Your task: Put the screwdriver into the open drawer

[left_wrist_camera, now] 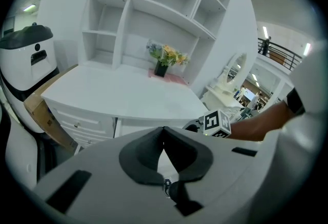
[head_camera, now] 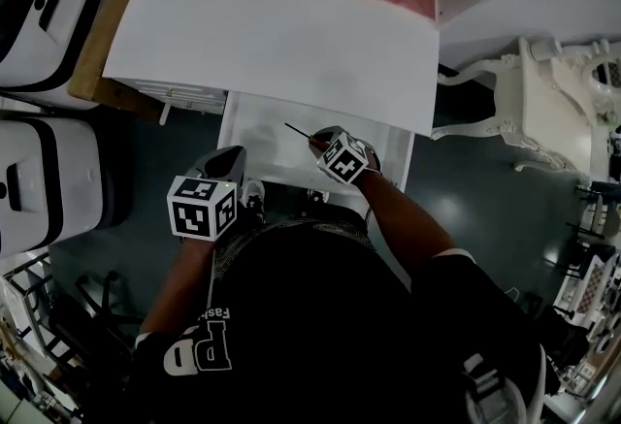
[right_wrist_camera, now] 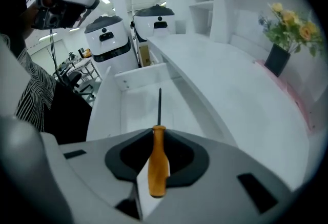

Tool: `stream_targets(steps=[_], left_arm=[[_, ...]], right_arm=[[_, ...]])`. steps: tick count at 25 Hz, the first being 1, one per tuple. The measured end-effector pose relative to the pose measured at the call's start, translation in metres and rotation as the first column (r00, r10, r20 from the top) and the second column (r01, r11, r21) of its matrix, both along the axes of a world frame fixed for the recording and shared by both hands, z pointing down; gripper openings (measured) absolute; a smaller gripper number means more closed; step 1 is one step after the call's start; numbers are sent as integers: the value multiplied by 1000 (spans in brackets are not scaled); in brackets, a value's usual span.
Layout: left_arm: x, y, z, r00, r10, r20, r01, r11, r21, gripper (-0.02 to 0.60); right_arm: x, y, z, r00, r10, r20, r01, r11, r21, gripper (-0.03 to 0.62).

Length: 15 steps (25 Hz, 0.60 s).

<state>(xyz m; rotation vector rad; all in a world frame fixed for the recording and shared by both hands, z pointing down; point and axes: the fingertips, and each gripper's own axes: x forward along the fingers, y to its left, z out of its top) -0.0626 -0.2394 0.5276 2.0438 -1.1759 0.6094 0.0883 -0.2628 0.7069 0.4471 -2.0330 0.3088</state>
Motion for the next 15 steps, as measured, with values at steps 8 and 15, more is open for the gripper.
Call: stream_targets(steps=[8,15], left_arm=[[-7,1,-1,1000,-24,6,24,1000,-4,11],[-6,6,3,999,-40,-2,40,999,-27,12]], right_arm=[[1,-9,36,975,-156,-160,163,986,30,75],[-3,-15,56,959,-196,-205,204,979,19,75]])
